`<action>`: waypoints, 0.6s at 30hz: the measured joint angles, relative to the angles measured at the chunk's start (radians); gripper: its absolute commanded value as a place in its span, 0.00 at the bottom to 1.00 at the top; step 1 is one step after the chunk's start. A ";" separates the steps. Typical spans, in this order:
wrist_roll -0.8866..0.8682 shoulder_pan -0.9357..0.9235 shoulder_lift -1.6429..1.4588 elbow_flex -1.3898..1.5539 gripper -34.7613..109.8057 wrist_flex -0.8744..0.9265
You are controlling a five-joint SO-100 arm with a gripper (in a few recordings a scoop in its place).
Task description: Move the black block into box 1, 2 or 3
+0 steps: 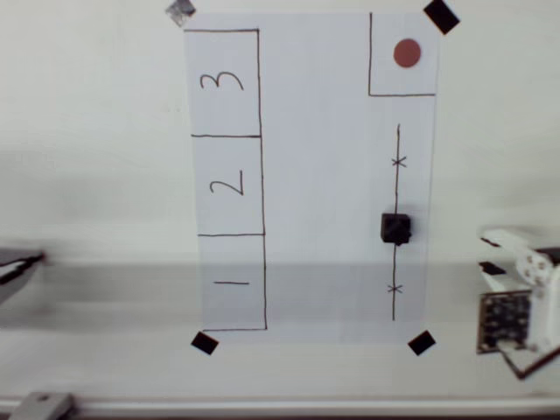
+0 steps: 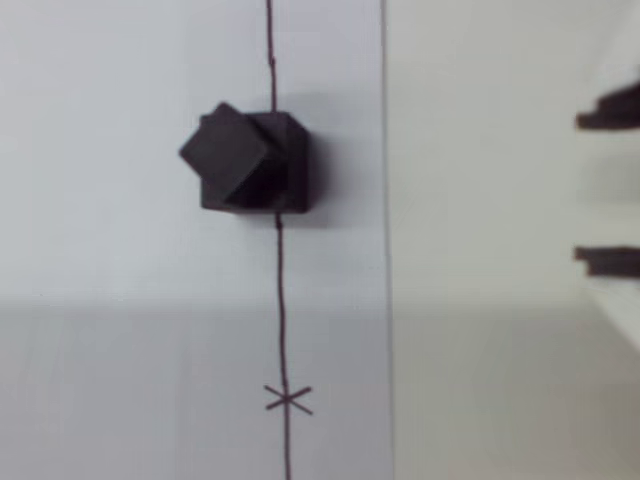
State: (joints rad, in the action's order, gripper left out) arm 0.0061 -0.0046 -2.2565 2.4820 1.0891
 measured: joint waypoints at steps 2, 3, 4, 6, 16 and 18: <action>0.006 0.000 0.069 -0.041 0.35 -0.018; 0.012 0.000 0.101 -0.061 0.36 -0.023; 0.018 0.000 0.141 -0.087 0.37 -0.029; 0.020 0.000 0.204 -0.127 0.38 -0.043; 0.057 0.000 0.440 -0.308 0.43 -0.067; 0.067 0.000 0.479 -0.342 0.44 -0.067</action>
State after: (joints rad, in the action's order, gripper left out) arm 0.0736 -0.0046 -1.7779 2.1399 1.0216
